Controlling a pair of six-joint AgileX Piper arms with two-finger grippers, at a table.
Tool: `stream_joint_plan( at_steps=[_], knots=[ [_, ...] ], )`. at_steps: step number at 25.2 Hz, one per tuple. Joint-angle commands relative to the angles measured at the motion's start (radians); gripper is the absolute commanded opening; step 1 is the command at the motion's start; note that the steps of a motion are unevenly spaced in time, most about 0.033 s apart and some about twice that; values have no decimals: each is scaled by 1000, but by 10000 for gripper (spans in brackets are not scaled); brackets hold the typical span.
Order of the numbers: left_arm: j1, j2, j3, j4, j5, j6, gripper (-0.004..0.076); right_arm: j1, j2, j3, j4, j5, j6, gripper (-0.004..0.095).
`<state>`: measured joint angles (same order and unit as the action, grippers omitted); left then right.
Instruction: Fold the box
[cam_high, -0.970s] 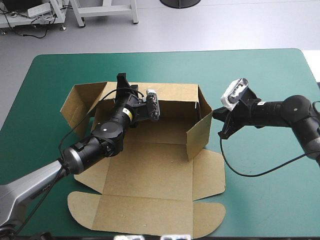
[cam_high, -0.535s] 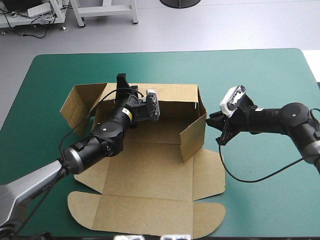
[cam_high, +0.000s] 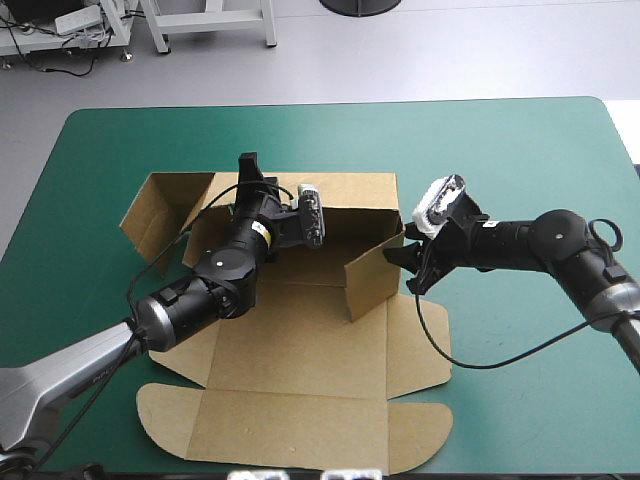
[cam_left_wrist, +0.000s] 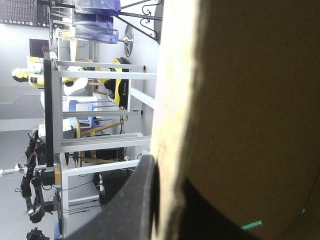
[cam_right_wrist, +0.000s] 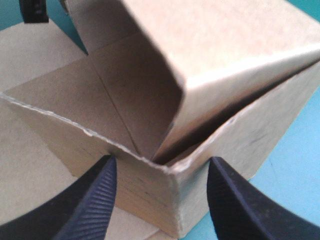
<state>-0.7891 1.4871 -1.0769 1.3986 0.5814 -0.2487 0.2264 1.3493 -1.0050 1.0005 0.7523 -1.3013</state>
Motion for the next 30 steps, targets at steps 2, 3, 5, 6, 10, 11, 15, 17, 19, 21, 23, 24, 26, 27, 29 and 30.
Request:
stream_joint_plan(
  at_steps=[2,3,5,6,10,11,15,17,19,21,23,24,26,27,29,30],
  knots=[
    [-22,-35,-36,22,35,-25,6,56,-28,-22,130,-103,-5,510],
    [-22,-35,-36,22,45,-30,6,69,-28,-12,140,-109,-14,510],
    [-22,-35,-36,22,62,-29,6,72,-45,44,203,-133,-67,505],
    [-22,-35,-36,22,62,-30,7,72,-57,88,248,-147,-105,505],
    [-22,-35,-36,19,30,-44,6,72,-128,224,371,-234,-236,507],
    [-22,-35,-36,-4,18,-51,6,72,-129,231,373,-237,-236,507],
    [-22,-29,-34,-45,14,-77,6,72,-124,241,401,-256,-270,505],
    [-22,-24,-34,-43,14,-85,-3,72,-124,241,438,-293,-314,505],
    [-22,-23,-34,-42,0,-112,-3,72,-124,241,485,-310,-366,505],
    [-27,-21,-34,-25,-1,-135,-3,72,-123,241,533,-311,-410,505],
    [-44,-8,-34,15,21,-164,-3,72,-123,241,562,-309,-423,505],
    [-51,3,-34,42,41,-181,-3,72,-123,241,567,-307,-430,505],
    [-75,33,-36,124,75,-234,-3,72,-123,239,572,-301,-432,505],
    [-85,46,-41,162,90,-252,-3,72,-123,235,572,-301,-432,505],
    [-104,79,-66,185,114,-287,-1,72,-123,235,576,-298,-432,505],
    [-112,91,-84,172,123,-288,-1,72,-123,235,576,-298,-432,505]
  ],
)
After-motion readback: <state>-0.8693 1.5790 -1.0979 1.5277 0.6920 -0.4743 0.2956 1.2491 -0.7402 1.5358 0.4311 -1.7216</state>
